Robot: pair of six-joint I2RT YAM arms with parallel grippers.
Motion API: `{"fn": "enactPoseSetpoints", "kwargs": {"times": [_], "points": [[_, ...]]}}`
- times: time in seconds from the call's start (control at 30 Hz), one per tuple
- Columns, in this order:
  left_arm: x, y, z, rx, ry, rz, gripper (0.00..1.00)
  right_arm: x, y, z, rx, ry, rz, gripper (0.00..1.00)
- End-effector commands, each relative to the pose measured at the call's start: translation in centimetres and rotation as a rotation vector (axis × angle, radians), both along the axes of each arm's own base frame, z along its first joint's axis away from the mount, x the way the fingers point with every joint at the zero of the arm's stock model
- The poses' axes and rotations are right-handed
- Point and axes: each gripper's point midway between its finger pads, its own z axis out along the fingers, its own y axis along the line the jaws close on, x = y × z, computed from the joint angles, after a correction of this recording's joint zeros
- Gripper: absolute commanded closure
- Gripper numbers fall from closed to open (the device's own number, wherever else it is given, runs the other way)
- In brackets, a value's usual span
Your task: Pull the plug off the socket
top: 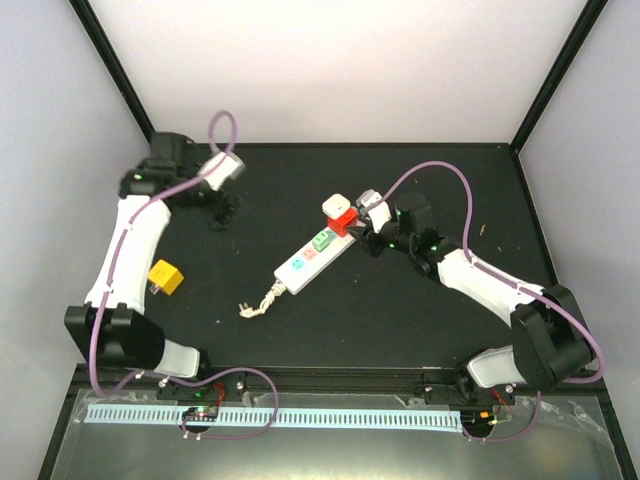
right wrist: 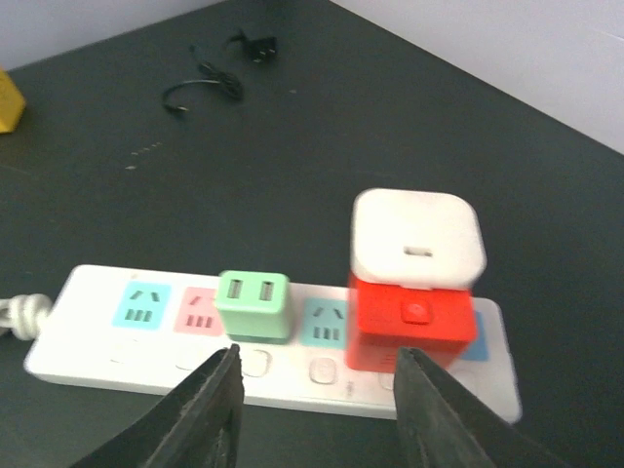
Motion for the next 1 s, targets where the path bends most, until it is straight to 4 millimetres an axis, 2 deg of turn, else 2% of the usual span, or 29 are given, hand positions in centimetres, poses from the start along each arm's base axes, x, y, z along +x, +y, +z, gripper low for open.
{"fn": "enactPoseSetpoints", "kwargs": {"times": [0.0, 0.17, 0.4, 0.67, 0.97], "points": [[-0.9, -6.6, -0.9, -0.073, -0.08, -0.098, 0.03, 1.8, -1.7, -1.6, -0.018, 0.016, -0.087, 0.53], [-2.1, -11.9, -4.7, -0.097, -0.022, -0.171, 0.09, 1.3, -1.7, -3.2, -0.023, 0.042, -0.068, 0.54], [-2.1, -16.1, -9.2, -0.057, 0.094, -0.194, 0.16, 0.1, -1.3, -5.0, 0.015, 0.111, -0.042, 0.63], [-1.4, -18.7, -13.5, -0.025, 0.163, -0.189, 0.21, 0.4, -0.9, -7.1, 0.011, 0.166, -0.042, 0.74], [0.2, -19.5, -17.0, 0.024, 0.198, -0.166, 0.3, 0.4, -0.6, -8.1, 0.018, 0.188, -0.035, 0.78]]}}
